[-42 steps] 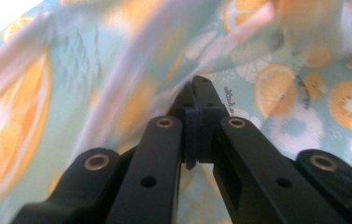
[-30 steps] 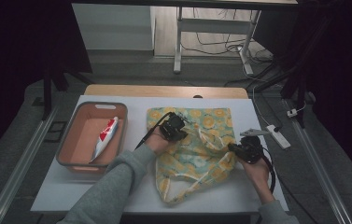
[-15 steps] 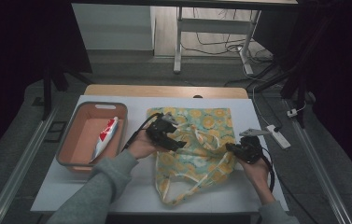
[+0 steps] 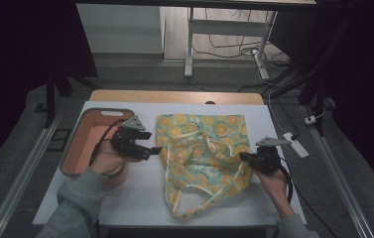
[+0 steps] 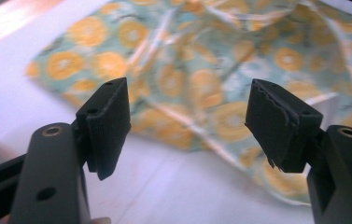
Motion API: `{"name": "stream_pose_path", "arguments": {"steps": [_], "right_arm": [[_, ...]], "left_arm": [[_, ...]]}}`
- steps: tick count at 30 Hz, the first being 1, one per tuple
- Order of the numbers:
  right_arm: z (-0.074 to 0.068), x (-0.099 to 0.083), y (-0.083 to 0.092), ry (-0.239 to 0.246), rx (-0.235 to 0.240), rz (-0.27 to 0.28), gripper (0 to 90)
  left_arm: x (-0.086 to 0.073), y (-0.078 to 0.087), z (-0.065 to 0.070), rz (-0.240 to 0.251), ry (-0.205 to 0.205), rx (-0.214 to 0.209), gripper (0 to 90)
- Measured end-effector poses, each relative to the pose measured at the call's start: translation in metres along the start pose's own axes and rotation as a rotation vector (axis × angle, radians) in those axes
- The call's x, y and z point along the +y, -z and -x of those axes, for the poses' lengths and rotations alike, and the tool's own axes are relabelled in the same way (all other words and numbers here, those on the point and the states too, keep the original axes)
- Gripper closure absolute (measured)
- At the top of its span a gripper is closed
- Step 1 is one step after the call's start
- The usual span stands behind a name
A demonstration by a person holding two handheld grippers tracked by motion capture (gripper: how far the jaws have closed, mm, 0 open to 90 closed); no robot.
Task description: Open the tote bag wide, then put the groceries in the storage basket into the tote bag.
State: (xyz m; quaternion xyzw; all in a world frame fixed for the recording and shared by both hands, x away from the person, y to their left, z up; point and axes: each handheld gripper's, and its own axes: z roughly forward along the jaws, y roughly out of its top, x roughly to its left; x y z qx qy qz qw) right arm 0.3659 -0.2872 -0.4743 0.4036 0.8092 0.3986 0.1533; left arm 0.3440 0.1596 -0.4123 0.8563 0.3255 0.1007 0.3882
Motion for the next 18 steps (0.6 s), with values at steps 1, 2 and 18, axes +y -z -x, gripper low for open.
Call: {"name": "stream_pose_path", "arguments": {"steps": [1,2,18], "right_arm": [[0.0,0.0,0.0,-0.001,0.001,0.001,89.2],[0.0,0.0,0.001,-0.001,0.004,0.003,89.2],[-0.004,0.0,-0.002,0.014,0.013,0.002,89.2]], "left_arm": [[-0.002,0.003,-0.005,-0.002,0.013,0.001,30.7],[-0.005,0.006,-0.009,0.0,0.027,0.006,30.6],[-0.042,0.027,-0.072,-0.08,0.2,0.206,29.4]]}}
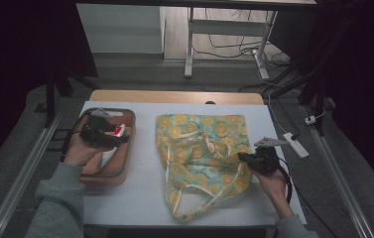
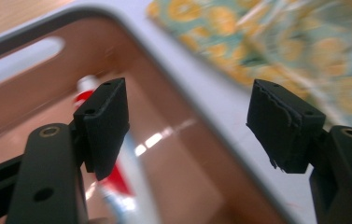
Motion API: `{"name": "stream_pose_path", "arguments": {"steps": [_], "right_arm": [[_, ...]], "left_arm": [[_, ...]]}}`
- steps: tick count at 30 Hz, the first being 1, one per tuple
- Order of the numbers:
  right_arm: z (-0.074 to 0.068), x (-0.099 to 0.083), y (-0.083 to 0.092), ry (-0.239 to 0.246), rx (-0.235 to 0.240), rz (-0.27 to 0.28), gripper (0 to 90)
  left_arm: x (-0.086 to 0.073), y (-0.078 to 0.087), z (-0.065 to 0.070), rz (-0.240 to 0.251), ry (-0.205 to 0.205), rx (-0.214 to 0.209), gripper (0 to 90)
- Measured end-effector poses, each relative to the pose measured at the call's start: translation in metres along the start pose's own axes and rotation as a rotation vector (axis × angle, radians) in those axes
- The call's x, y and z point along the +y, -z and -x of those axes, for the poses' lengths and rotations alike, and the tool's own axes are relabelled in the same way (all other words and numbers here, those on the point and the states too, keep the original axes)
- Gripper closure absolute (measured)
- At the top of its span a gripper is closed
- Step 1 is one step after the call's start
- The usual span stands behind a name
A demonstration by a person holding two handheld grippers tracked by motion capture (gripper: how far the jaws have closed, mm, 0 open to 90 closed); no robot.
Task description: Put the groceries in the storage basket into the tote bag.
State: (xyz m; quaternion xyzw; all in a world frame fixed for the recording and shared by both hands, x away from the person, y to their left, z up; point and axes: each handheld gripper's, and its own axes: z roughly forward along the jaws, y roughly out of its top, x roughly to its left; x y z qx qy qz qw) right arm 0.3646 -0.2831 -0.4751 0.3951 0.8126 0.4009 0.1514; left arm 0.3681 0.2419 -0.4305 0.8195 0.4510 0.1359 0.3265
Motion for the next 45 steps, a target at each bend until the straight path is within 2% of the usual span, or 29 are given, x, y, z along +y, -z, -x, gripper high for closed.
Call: {"name": "stream_pose_path", "arguments": {"steps": [3,7,11,14,17,18,20,25,30,32,33,35,40,42,45], "right_arm": [[0.0,0.0,0.0,-0.001,0.001,-0.003,89.2],[0.0,-0.001,-0.001,0.0,0.002,-0.006,89.2],[-0.001,-0.001,-0.003,0.0,0.002,-0.014,89.2],[-0.002,-0.001,-0.004,0.0,0.004,-0.017,89.2],[-0.002,-0.001,-0.004,0.001,0.006,-0.014,89.2],[-0.002,-0.001,-0.004,0.0,0.006,-0.013,89.2],[-0.001,-0.001,-0.004,0.0,0.007,-0.011,89.2],[-0.002,-0.001,-0.004,0.001,0.012,-0.013,89.2],[-0.003,-0.001,-0.002,0.006,0.012,-0.007,89.2],[-0.003,0.0,-0.002,0.006,0.011,-0.006,89.2],[-0.003,0.0,-0.002,0.007,0.01,-0.006,89.2],[-0.002,-0.001,-0.002,0.005,0.01,-0.007,89.2],[-0.002,-0.001,-0.002,0.008,0.008,-0.007,89.2],[-0.002,-0.001,-0.002,0.008,0.008,-0.007,89.2],[-0.002,-0.001,-0.002,0.007,0.008,-0.009,89.2]], "left_arm": [[-0.006,-0.01,-0.013,-0.04,0.037,0.028,28.8],[-0.011,-0.025,-0.025,-0.097,0.064,0.076,27.6],[-0.015,-0.042,-0.038,-0.141,0.11,0.052,25.9],[-0.016,-0.053,-0.043,-0.184,0.125,0.086,25.0],[-0.018,-0.066,-0.05,-0.22,0.161,0.066,24.0],[-0.019,-0.069,-0.052,-0.236,0.172,0.074,23.8],[-0.02,-0.074,-0.052,-0.261,0.176,0.081,24.4],[-0.02,-0.078,-0.053,-0.291,0.194,0.06,27.6],[-0.022,-0.085,-0.051,-0.338,0.188,0.047,36.2],[-0.021,-0.084,-0.051,-0.339,0.193,0.047,39.5],[-0.02,-0.084,-0.05,-0.334,0.192,0.03,44.5],[-0.019,-0.085,-0.048,-0.346,0.191,0.04,49.7],[-0.018,-0.082,-0.05,-0.345,0.198,-0.013,68.0],[-0.019,-0.082,-0.049,-0.345,0.189,-0.031,71.1],[-0.02,-0.081,-0.049,-0.337,0.194,-0.036,72.2]]}}
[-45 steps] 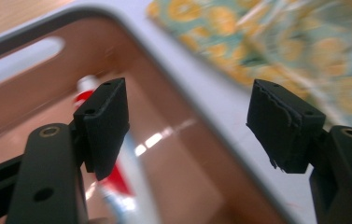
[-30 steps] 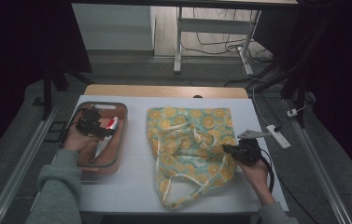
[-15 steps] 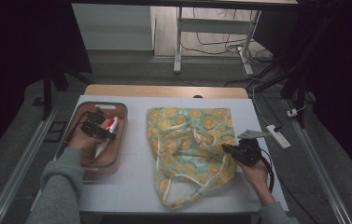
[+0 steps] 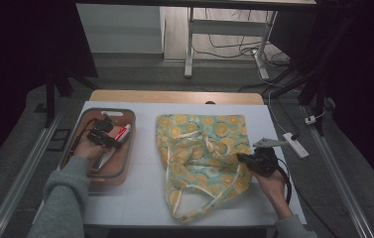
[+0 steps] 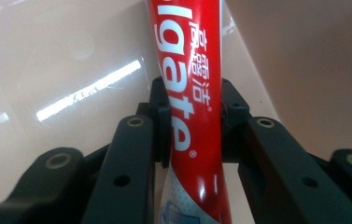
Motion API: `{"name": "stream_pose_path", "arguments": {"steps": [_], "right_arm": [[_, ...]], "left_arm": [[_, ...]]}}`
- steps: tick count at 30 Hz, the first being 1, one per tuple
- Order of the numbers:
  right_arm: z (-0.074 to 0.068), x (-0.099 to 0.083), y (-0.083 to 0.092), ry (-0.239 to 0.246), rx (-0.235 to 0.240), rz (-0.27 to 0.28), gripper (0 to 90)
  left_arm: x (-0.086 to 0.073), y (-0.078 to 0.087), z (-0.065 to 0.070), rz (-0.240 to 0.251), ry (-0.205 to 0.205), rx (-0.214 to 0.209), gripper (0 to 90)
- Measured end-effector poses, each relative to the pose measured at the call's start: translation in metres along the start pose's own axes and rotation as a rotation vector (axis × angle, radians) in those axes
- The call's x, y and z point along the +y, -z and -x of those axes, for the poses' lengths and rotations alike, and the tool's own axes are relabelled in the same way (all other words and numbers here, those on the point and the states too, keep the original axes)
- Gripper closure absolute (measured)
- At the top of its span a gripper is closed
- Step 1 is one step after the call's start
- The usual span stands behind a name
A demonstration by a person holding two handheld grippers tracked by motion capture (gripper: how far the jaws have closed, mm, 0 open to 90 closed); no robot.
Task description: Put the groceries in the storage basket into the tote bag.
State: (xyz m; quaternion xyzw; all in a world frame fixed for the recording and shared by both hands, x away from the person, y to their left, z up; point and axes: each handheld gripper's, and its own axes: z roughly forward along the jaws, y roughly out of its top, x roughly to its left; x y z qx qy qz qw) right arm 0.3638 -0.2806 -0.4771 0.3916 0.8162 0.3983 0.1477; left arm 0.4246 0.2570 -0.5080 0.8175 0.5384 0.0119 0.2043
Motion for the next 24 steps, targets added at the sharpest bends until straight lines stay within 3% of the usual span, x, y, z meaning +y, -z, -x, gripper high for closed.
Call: {"name": "stream_pose_path", "arguments": {"steps": [5,9,12,17,21,24], "right_arm": [[0.0,0.0,0.0,0.0,0.0,0.002,89.2],[0.001,0.0,0.0,-0.002,0.0,0.003,89.2],[0.001,0.0,0.0,-0.002,-0.001,0.005,89.2],[0.0,0.0,0.0,0.001,-0.001,0.006,89.2],[0.0,0.0,0.0,0.002,0.0,0.009,89.2],[0.001,0.0,0.0,0.0,-0.001,0.012,89.2]], "left_arm": [[-0.005,0.006,-0.002,0.027,0.002,0.011,73.3],[-0.012,0.024,-0.005,0.122,0.012,-0.027,73.7],[-0.017,0.047,0.0,0.216,-0.008,-0.03,73.8],[-0.018,0.092,0.02,0.356,-0.093,-0.058,73.9],[-0.012,0.117,0.053,0.435,-0.201,-0.093,73.9],[-0.002,0.124,0.083,0.459,-0.291,-0.13,73.9]]}}
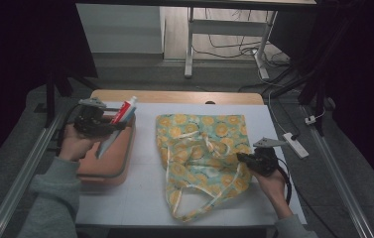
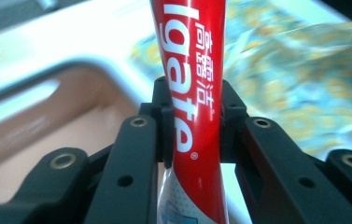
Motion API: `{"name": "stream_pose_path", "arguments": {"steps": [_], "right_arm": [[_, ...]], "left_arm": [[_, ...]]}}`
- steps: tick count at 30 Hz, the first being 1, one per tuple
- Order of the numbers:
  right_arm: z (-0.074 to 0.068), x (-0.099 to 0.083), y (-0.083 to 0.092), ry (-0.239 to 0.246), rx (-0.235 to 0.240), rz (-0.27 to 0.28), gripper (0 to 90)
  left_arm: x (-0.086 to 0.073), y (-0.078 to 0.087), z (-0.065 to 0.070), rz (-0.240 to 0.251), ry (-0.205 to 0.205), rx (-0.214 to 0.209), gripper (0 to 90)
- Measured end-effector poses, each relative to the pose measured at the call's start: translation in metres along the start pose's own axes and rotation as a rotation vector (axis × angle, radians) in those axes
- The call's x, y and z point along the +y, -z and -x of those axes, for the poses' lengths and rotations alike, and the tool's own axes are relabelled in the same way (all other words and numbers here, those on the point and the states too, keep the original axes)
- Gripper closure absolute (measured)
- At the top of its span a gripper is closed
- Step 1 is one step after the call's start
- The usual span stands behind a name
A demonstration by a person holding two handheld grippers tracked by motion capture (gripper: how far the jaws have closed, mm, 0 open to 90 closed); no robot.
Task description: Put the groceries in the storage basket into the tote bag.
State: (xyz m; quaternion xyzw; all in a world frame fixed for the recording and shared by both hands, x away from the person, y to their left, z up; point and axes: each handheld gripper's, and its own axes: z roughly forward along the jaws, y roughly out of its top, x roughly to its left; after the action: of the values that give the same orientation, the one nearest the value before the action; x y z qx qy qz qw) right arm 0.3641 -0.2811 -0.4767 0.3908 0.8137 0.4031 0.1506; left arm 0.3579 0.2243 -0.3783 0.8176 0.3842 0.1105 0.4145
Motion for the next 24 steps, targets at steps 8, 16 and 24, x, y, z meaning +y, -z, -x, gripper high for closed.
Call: {"name": "stream_pose_path", "arguments": {"steps": [8,16,24], "right_arm": [[0.001,0.001,0.003,-0.008,0.002,0.011,89.2],[0.002,0.003,0.008,-0.027,0.011,0.043,89.2],[0.004,0.004,0.012,-0.053,0.013,0.07,89.2]], "left_arm": [[0.039,-0.045,0.058,-0.006,-0.155,-0.141,73.8],[0.054,-0.116,0.104,-0.086,-0.277,-0.242,73.7],[0.06,-0.168,0.137,-0.153,-0.36,-0.311,73.7]]}}
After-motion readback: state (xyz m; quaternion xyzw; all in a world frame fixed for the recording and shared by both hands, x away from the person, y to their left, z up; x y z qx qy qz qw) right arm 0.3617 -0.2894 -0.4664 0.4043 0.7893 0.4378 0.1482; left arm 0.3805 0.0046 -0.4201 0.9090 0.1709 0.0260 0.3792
